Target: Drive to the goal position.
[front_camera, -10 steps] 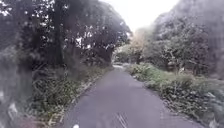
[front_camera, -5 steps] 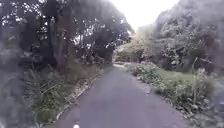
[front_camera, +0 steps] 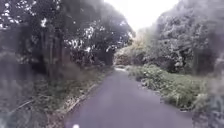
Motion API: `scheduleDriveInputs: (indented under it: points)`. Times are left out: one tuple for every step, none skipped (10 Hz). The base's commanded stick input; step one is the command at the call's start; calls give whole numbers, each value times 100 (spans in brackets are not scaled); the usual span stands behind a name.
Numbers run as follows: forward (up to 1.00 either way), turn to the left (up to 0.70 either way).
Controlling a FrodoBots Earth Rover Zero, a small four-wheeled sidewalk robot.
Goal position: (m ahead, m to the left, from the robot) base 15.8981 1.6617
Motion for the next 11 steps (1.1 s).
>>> scheduleDriveInputs:
  points:
    - [85, -23]
    - [85, -12]
    - [85, 1]
    - [85, 1]
    - [85, 1]
    - [85, 1]
    - [85, 1]
    - [85, 1]
    - [85, 1]
    - [85, 1]
    - [85, 1]
